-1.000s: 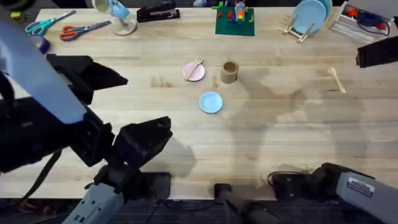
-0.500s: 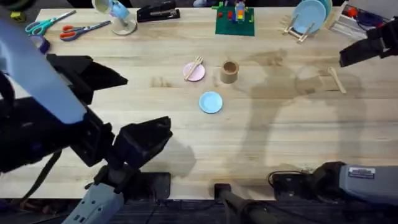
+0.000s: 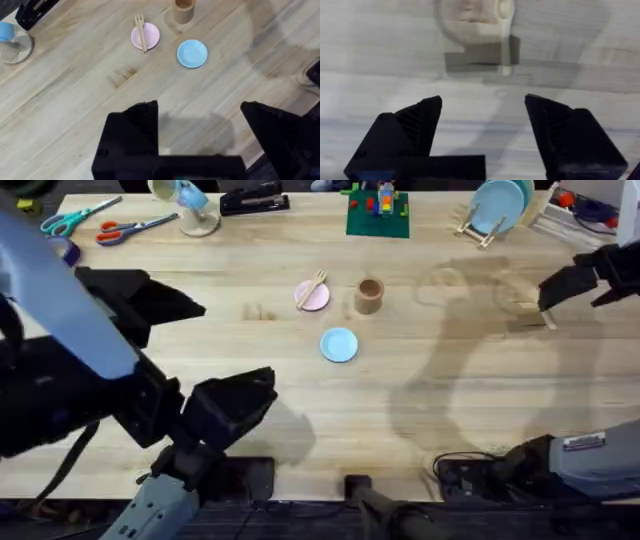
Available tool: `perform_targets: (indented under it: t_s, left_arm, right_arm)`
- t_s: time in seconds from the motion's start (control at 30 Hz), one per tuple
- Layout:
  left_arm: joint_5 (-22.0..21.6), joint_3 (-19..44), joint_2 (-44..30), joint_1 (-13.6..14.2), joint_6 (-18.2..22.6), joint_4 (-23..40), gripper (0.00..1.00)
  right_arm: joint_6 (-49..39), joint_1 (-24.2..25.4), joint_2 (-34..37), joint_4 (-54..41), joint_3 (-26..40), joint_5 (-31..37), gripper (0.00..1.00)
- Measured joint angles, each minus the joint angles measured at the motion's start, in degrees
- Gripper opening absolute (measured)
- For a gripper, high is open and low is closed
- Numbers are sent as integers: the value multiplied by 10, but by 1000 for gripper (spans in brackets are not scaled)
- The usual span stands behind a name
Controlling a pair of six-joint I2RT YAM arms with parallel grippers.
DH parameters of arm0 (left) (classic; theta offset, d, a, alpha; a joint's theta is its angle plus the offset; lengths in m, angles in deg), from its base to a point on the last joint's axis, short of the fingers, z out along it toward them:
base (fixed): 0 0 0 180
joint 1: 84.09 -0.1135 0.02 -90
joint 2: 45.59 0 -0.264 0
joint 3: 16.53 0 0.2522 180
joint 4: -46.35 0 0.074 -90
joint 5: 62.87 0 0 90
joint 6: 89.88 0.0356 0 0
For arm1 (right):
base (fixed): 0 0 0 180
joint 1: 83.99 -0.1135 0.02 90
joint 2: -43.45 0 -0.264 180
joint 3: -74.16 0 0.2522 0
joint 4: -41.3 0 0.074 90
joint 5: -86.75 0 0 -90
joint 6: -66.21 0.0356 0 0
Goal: Pick up a utensil and set it on the pink plate, then put the other utensil in the container.
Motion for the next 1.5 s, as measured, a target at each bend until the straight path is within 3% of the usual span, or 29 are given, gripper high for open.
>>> perform_targets:
  t_s: [0.57,1.5]
  left_arm:
    - [0,0,0,0,0,0,993]
    - [0,0,0,0,0,0,993]
  right_arm:
    - [7,15,50,123,0,0,994]
    - [-28,-5,146,169,1,-19,994]
